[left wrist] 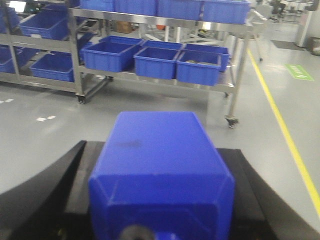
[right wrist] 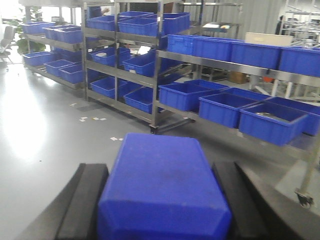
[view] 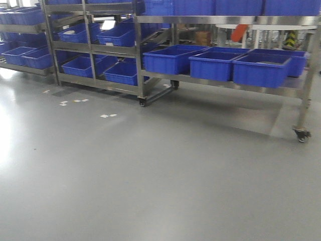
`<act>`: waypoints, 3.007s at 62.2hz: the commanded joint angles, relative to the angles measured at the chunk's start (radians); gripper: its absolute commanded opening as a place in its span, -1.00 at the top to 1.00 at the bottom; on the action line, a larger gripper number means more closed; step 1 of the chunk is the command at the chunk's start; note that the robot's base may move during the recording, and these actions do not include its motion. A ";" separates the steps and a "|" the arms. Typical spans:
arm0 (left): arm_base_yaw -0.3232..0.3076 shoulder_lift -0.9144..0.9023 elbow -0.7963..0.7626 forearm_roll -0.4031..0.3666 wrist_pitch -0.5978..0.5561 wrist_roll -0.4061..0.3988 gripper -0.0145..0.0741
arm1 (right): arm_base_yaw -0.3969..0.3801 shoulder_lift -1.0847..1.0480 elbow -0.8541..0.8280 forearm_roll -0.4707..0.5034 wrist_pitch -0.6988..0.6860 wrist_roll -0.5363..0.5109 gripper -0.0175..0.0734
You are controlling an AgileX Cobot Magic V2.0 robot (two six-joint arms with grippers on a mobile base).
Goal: Pick and sort blue part to right shelf
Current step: 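Drive the base away from the table toward the shelves of blue bins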
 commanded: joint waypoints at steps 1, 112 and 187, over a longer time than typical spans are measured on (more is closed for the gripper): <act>-0.007 0.009 -0.029 0.011 -0.090 -0.003 0.13 | -0.001 0.013 -0.029 -0.016 -0.098 -0.001 0.30; -0.007 0.009 -0.029 0.011 -0.090 -0.003 0.13 | -0.001 0.013 -0.029 -0.016 -0.097 -0.001 0.30; -0.007 0.009 -0.029 0.011 -0.090 -0.003 0.13 | -0.001 0.013 -0.029 -0.016 -0.097 -0.001 0.30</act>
